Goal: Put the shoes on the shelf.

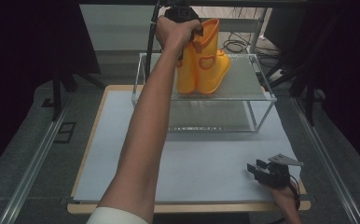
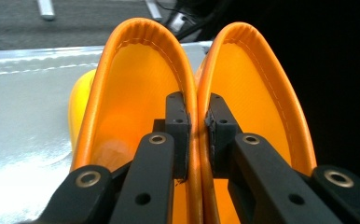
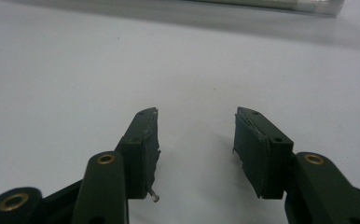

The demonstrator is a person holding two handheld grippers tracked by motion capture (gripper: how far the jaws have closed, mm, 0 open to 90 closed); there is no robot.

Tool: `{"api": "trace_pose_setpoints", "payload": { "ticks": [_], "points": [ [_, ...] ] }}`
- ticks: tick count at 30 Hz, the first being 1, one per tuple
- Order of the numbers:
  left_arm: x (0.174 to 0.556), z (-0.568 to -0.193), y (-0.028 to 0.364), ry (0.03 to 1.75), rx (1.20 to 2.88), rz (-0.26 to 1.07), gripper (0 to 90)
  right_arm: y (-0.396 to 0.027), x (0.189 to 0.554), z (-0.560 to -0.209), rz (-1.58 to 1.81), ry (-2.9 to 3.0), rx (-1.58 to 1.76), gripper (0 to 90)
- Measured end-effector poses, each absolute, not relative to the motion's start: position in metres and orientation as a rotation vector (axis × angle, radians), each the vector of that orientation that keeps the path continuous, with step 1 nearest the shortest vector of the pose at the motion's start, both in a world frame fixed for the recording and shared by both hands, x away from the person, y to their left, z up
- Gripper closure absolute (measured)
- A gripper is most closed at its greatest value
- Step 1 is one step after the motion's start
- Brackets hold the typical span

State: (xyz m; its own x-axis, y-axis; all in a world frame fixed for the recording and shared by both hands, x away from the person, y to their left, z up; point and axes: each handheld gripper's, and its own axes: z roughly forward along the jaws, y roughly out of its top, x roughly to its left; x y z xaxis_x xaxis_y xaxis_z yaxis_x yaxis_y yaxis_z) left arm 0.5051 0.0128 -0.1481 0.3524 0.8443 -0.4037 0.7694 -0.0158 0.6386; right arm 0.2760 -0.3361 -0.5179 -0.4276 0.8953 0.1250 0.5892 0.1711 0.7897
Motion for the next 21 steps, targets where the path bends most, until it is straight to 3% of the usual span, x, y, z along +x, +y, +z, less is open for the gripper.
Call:
{"api": "trace_pose_setpoints", "payload": {
  "ticks": [13, 17, 21],
  "points": [
    [0.52, -0.173, 0.017, 1.509, 1.792, 0.153, 81.5, -0.338, 0.276, -0.519, 1.139, 2.085, 1.419, 49.3],
    [0.521, -0.173, 0.019, 1.485, 1.766, 0.125, 74.0, -0.337, 0.277, -0.52, 1.136, 2.087, 1.416, 49.2],
    [0.517, -0.167, 0.021, 1.457, 1.734, 0.144, 72.4, -0.336, 0.276, -0.521, 1.133, 2.092, 1.42, 49.1]
  ]
}}
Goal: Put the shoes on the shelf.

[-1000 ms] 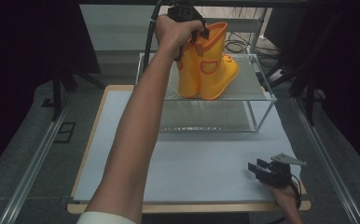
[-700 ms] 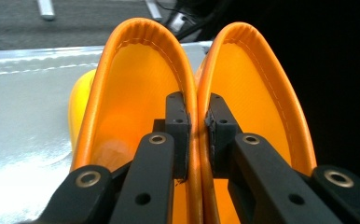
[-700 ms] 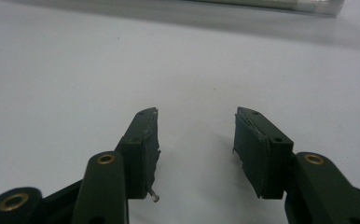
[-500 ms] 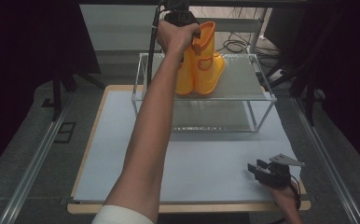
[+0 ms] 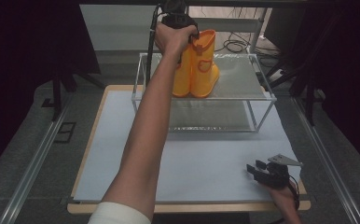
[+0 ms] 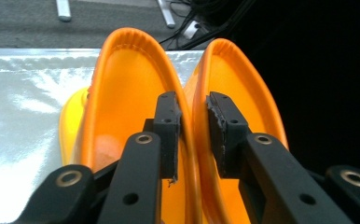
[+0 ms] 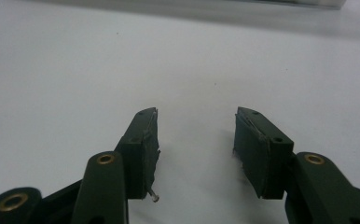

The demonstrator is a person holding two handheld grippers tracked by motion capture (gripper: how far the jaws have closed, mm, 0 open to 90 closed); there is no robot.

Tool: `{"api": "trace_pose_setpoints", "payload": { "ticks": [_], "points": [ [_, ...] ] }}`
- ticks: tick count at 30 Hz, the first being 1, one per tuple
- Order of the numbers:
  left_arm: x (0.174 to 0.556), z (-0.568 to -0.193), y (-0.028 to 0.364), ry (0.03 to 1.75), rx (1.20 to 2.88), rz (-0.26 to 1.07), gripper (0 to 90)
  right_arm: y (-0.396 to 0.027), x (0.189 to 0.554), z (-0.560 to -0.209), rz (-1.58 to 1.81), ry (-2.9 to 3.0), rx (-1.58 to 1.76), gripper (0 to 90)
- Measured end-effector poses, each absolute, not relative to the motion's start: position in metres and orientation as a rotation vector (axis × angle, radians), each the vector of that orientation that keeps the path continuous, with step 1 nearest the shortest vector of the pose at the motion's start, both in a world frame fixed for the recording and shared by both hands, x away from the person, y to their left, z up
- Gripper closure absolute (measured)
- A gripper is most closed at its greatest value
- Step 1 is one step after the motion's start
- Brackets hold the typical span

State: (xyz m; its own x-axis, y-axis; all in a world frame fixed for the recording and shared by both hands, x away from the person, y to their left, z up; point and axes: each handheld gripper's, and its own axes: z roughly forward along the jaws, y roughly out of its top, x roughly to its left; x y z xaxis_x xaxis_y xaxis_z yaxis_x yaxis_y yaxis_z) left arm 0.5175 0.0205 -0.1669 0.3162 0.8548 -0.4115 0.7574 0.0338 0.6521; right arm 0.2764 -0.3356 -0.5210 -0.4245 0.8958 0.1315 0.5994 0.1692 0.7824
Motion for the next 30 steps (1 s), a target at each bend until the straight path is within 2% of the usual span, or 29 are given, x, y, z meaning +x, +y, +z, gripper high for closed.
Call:
{"api": "trace_pose_setpoints", "payload": {
  "ticks": [2, 12, 15, 23, 30],
  "points": [
    [0.515, -0.163, 0.023, 1.445, 1.721, 0.139, 66.0, -0.335, 0.276, -0.521, 1.133, 2.092, 1.42, 49.1],
    [0.487, -0.147, 0.044, 1.269, 1.804, 0.107, 59.3, -0.337, 0.276, -0.52, 1.138, 2.087, 1.421, 49.0],
    [0.473, -0.145, 0.059, 1.216, 1.832, 0.109, 62.5, -0.339, 0.276, -0.519, 1.141, 2.078, 1.432, 49.0],
    [0.43, -0.15, 0.098, 1.122, 1.871, 0.132, 79.8, -0.342, 0.276, -0.518, 1.14, 2.059, 1.443, 48.9],
    [0.408, -0.17, 0.115, 1.101, 1.941, 0.18, 87.6, -0.34, 0.275, -0.518, 1.129, 2.064, 1.432, 49.0]
  ]
}}
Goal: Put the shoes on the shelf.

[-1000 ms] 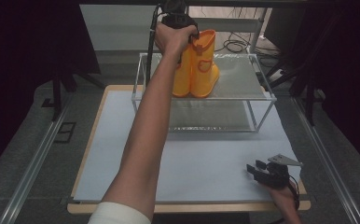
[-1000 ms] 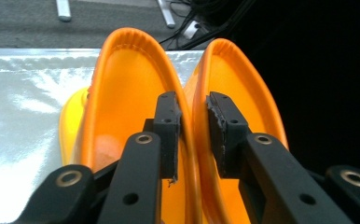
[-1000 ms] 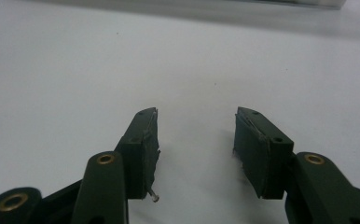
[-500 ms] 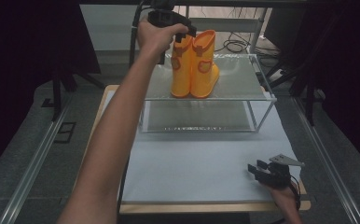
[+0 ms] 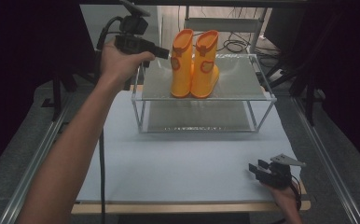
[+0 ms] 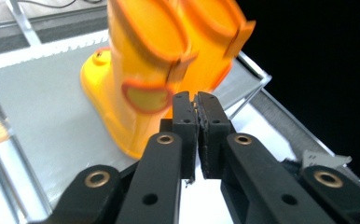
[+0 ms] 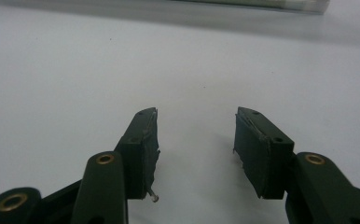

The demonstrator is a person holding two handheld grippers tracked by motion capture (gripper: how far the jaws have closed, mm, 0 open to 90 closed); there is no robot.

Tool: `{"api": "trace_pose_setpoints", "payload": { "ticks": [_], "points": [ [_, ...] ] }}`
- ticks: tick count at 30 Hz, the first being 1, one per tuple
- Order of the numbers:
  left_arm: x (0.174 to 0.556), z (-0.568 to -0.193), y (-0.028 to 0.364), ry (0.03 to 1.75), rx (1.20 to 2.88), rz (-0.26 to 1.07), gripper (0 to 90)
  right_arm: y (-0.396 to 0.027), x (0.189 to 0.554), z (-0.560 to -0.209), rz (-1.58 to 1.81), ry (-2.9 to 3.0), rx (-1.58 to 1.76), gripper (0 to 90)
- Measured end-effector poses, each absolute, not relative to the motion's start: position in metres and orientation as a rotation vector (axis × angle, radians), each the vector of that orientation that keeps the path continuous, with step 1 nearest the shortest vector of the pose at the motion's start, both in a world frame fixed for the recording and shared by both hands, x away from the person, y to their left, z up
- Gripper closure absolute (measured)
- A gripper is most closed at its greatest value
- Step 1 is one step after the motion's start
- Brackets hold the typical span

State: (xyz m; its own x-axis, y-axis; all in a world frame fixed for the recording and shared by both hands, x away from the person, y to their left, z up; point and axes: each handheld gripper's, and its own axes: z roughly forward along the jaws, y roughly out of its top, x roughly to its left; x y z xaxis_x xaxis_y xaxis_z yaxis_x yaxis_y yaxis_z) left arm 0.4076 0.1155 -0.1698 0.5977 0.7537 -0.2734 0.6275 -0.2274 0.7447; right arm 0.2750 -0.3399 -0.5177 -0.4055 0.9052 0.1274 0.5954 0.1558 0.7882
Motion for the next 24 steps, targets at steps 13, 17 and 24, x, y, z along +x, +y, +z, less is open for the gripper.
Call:
{"api": "trace_pose_setpoints", "payload": {
  "ticks": [13, 17, 24],
  "points": [
    [0.416, -0.231, 0.132, 1.177, 1.991, 0.179, 89.7, -0.337, 0.275, -0.52, 1.109, 2.084, 1.421, 49.0],
    [0.422, -0.248, 0.131, 1.196, 2.008, 0.156, 89.6, -0.337, 0.275, -0.52, 1.102, 2.088, 1.42, 48.9],
    [0.434, -0.274, 0.129, 1.228, 2.036, 0.139, 89.6, -0.338, 0.276, -0.521, 1.101, 2.092, 1.418, 48.8]
  ]
}}
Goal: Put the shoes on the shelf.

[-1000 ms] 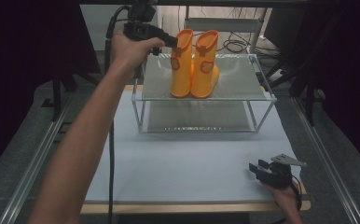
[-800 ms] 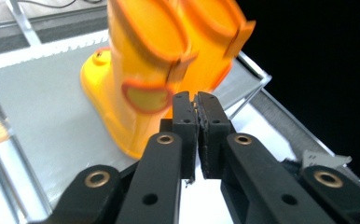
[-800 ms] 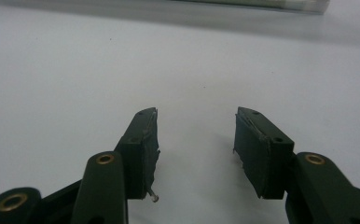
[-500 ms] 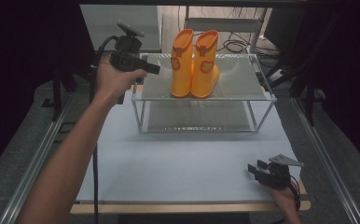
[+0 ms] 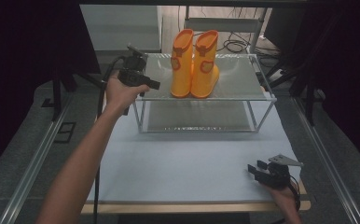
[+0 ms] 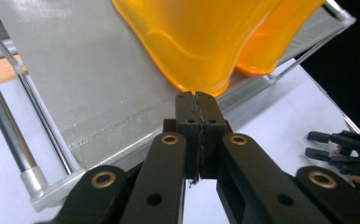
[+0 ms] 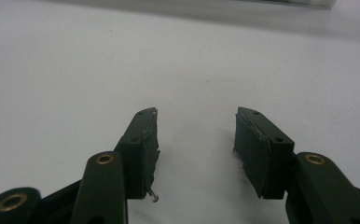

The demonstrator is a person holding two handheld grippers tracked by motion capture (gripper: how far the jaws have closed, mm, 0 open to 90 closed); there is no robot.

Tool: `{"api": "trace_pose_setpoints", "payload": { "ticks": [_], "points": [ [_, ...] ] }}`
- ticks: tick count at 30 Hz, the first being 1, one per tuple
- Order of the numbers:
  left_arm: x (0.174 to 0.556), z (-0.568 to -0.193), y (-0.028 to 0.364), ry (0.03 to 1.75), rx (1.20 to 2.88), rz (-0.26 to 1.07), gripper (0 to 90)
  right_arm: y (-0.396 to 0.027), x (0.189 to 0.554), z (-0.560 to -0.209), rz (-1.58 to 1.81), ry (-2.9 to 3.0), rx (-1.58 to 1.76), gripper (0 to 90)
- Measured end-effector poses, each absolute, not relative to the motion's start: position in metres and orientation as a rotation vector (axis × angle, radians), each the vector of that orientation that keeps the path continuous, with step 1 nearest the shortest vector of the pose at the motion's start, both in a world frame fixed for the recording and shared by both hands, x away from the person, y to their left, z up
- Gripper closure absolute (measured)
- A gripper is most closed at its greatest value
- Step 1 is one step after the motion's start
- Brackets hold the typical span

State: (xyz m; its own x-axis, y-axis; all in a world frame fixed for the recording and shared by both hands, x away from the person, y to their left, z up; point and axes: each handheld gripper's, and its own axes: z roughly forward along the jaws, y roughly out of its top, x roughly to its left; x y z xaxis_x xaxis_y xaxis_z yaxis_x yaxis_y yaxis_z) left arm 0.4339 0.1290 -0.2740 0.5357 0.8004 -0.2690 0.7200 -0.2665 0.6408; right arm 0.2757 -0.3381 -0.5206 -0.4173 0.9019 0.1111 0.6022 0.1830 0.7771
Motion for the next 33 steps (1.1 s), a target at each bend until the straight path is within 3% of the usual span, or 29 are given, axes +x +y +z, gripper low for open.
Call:
{"api": "trace_pose_setpoints", "payload": {
  "ticks": [17, 33],
  "points": [
    [0.467, -0.314, 0.093, 1.283, 2.055, 0.147, 89.8, -0.341, 0.276, -0.521, 1.11, 2.077, 1.427, 48.8],
    [0.466, -0.31, 0.075, 1.255, 2.043, 0.114, 90.0, -0.336, 0.277, -0.522, 1.113, 2.079, 1.416, 48.8]
  ]
}}
